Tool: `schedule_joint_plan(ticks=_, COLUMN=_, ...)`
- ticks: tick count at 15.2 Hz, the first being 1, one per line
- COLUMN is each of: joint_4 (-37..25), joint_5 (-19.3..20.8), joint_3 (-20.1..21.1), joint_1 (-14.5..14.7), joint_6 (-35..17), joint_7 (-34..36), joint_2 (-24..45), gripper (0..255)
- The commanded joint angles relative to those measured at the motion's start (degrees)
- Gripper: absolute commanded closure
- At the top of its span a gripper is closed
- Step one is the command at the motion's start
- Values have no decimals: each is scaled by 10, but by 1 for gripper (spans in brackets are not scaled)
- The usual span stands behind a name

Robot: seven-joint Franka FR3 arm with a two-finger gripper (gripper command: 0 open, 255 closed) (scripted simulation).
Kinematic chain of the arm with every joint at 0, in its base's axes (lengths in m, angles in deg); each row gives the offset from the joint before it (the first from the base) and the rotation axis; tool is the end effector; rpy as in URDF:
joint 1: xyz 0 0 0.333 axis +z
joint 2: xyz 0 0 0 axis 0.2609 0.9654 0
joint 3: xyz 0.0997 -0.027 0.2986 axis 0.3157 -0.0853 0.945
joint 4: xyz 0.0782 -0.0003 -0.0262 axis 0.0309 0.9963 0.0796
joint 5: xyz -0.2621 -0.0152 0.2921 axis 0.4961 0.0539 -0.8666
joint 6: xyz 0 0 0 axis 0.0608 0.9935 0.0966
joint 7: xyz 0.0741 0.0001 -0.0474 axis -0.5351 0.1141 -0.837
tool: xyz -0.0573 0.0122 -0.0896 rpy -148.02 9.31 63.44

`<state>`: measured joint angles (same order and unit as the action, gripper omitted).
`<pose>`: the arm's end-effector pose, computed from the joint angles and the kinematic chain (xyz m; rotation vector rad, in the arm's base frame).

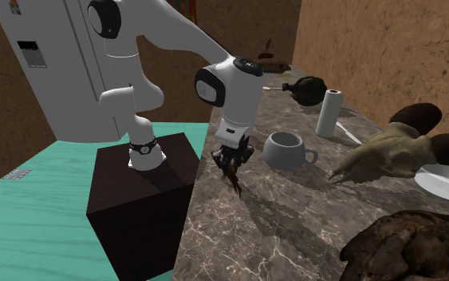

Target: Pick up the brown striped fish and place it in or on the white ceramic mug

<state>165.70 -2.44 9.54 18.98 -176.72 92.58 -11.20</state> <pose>0.4906 0.2518 0.3638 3.0956 -0.0703 -0.2904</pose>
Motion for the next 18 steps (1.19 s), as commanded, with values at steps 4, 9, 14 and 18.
schedule_joint_plan(ticks=4, joint_4=-17, joint_5=-7, joint_3=0, joint_1=-2, joint_6=33, joint_7=-4, joint_2=-16, gripper=255)
schedule_joint_plan(ticks=9, joint_4=-40, joint_5=-12, joint_3=1, joint_1=-3, joint_6=69, joint_7=-7, joint_2=-32, gripper=255)
schedule_joint_plan(ticks=14, joint_4=-65, joint_5=-17, joint_3=1, joint_1=-4, joint_6=106, joint_7=-9, joint_2=-44, gripper=255)
schedule_joint_plan(ticks=18, joint_4=-88, joint_5=-20, joint_3=0, joint_1=-5, joint_6=135, joint_7=-9, joint_2=-51, gripper=255)
